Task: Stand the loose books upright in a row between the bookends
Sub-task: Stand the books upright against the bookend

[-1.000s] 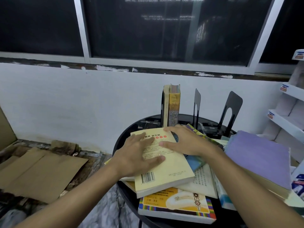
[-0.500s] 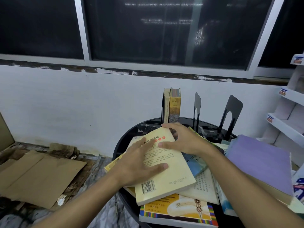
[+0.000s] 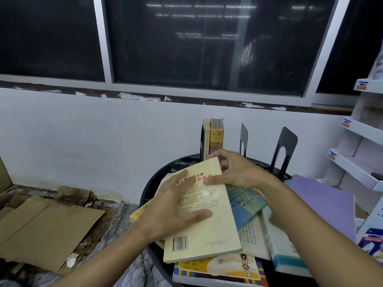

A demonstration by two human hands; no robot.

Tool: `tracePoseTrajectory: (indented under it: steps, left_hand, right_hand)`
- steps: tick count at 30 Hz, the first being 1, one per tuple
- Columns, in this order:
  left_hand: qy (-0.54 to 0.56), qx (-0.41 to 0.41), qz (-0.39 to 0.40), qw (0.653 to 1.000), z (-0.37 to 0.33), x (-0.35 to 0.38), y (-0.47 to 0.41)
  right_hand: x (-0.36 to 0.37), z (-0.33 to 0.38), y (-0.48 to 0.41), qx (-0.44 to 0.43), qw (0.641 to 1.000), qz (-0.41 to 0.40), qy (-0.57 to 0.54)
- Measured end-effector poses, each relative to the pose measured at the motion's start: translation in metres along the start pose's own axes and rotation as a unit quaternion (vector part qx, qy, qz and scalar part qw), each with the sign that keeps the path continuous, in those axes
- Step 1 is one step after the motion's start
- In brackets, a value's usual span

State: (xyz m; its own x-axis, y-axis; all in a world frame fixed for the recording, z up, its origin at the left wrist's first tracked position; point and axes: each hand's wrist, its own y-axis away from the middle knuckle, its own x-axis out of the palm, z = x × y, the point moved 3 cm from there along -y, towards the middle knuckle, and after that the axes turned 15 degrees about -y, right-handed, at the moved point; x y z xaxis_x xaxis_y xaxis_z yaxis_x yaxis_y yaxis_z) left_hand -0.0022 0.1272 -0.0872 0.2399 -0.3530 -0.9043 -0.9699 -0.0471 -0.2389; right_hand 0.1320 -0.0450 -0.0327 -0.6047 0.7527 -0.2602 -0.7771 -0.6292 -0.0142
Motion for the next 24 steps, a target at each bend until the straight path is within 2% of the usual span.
tracePoseTrajectory:
  steps: [6,13,18,24]
  left_hand:
    - [0.030,0.042,-0.038,0.998,-0.016,-0.006,-0.003]
    - [0.016,0.088,-0.083,0.992,-0.039,-0.043,-0.036]
    - [0.001,0.094,-0.121,0.988,-0.046,-0.062,-0.079]
    - [-0.059,0.105,-0.149,0.982,-0.062,-0.062,-0.131]
  right_hand:
    - [-0.004,0.029,0.024,-0.067,0.997,-0.039,0.002]
    - [-0.021,0.085,0.060,-0.163,0.967,-0.150,0.125]
    - [-0.041,0.116,0.072,-0.183,0.935,-0.230,0.199]
    - [-0.061,0.129,0.072,-0.194,0.909,-0.268,0.253]
